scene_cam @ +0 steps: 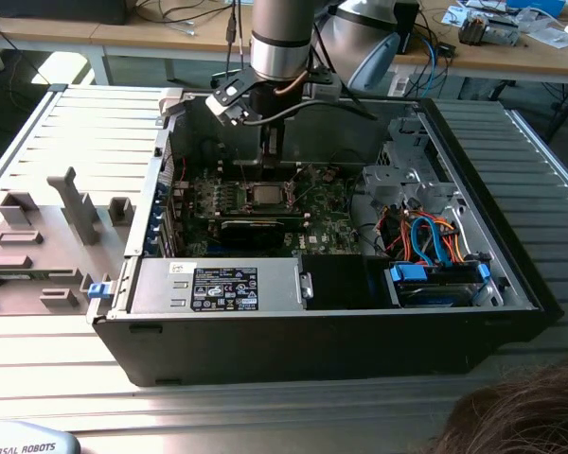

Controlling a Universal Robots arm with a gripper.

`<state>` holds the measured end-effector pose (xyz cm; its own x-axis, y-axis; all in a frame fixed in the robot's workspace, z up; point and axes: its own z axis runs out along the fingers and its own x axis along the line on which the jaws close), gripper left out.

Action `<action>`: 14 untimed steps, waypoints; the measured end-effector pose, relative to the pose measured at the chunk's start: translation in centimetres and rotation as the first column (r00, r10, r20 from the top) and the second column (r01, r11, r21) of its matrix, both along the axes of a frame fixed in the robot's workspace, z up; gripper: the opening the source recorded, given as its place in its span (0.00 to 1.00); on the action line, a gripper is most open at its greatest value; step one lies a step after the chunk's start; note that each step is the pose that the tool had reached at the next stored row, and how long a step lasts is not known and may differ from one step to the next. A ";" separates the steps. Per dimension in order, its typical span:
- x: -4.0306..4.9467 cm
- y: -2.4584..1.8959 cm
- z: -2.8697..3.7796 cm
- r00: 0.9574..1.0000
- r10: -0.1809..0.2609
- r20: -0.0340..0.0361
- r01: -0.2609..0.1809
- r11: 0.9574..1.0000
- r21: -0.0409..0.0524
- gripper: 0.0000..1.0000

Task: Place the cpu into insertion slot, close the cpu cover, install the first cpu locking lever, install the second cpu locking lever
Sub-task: 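Place the cpu into insertion slot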

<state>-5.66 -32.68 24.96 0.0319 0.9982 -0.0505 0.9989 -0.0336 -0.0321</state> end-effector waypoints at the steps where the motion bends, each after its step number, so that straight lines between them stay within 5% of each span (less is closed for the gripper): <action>1: 0.00 0.00 0.08 1.000 0.000 0.000 0.000 1.000 0.000 0.11; 14: 0.09 0.00 1.09 1.000 0.000 0.000 0.000 1.000 0.000 0.11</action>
